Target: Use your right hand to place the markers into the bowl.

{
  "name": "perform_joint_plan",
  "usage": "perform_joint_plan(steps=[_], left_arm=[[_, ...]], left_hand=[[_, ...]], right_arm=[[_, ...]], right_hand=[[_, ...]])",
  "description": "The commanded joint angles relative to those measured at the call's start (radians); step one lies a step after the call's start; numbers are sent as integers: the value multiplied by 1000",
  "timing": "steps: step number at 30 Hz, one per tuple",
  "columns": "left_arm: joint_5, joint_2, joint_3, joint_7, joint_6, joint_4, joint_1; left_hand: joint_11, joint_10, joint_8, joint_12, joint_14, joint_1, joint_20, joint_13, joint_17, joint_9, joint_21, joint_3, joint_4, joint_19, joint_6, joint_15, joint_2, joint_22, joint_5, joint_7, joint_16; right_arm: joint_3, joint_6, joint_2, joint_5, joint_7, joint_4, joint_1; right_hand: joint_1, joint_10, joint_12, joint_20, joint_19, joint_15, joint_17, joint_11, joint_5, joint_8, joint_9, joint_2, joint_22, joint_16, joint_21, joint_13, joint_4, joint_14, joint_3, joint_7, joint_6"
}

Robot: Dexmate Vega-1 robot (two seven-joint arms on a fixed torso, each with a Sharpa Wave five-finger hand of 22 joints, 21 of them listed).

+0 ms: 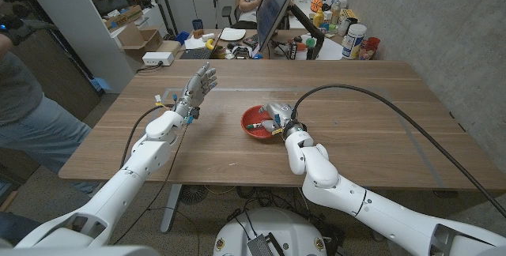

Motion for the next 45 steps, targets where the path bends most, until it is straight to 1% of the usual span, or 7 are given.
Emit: perform_joint_plan(steps=[1, 9, 16, 23, 30, 38, 45], left_arm=[[-3, 4, 0, 6, 4, -12, 11], [-2, 5, 4, 5, 4, -15, 12], [0, 2, 9, 4, 2, -16, 9], [2, -1, 11, 8, -1, -18, 7], [5, -2, 14, 11, -3, -21, 6], [5, 0, 16, 10, -1, -25, 4], [4, 0, 16, 8, -4, -21, 2]], left_hand=[[0, 5, -2, 0, 2, 1, -1, 4, 3, 3, 5, 3, -2, -5, 3, 0, 11, 3, -2, -3, 3], [1, 6, -1, 0, 2, 1, 1, 4, 3, 3, 4, 3, -3, -6, 4, 1, 11, 3, -2, -3, 3], [1, 6, -1, 0, 1, 0, 2, 4, 3, 3, 4, 3, -3, -7, 4, -1, 11, 3, -2, -2, 3], [0, 5, -2, 0, 1, 0, 3, 4, 3, 3, 4, 4, -3, -7, 4, 1, 11, 3, -2, -3, 3], [-2, 5, -1, 0, 2, 0, 2, 4, 3, 3, 4, 4, -4, -7, 5, 0, 12, 3, -2, -4, 3], [1, 5, -2, 0, 2, 0, 4, 4, 3, 3, 4, 4, -4, -7, 4, 2, 12, 3, -2, -3, 3], [1, 5, -2, 0, 3, 0, 4, 4, 3, 3, 4, 5, -5, -8, 3, 1, 12, 3, -2, -3, 3]], right_arm=[[7, -3, -14, -6, -2, -25, -9], [28, 8, -31, -11, -40, -60, -32], [46, 20, -39, -19, -65, -92, -49], [64, 33, -44, -30, -77, -119, -57], [86, 42, -45, -33, -82, -137, -64], [102, 49, -45, -45, -82, -152, -66], [122, 55, -36, -54, -115, -162, -75]], right_hand=[[-4, 20, 8, -2, -14, -12, 2, -6, -1, 11, 3, -9, 2, 9, 3, 5, 3, 16, 9, -8, 18], [-4, 74, 28, -3, -12, -45, 13, -27, -2, 33, 0, 1, 4, 38, 15, 10, 4, 61, 8, -18, 73], [1, 88, 34, -4, -6, -48, 17, -27, -2, 39, 0, 2, 5, 47, 19, 12, 1, 71, 9, -17, 90], [4, 112, 43, -5, 4, -53, 23, -39, -2, 46, 0, 5, 6, 59, 24, 15, 0, 88, 7, -21, 109], [7, 155, 62, -5, 18, -57, 33, -50, -2, 64, -1, 6, 6, 77, 30, 20, -1, 111, 4, -19, 161], [8, 192, 78, -5, 28, -64, 40, -55, -2, 73, 2, 6, 6, 92, 33, 24, -1, 135, 2, -20, 184], [5, 308, 120, -6, 58, -105, 34, -88, -1, 88, -2, 2, 6, 113, 41, 24, -2, 216, 8, -17, 239]])
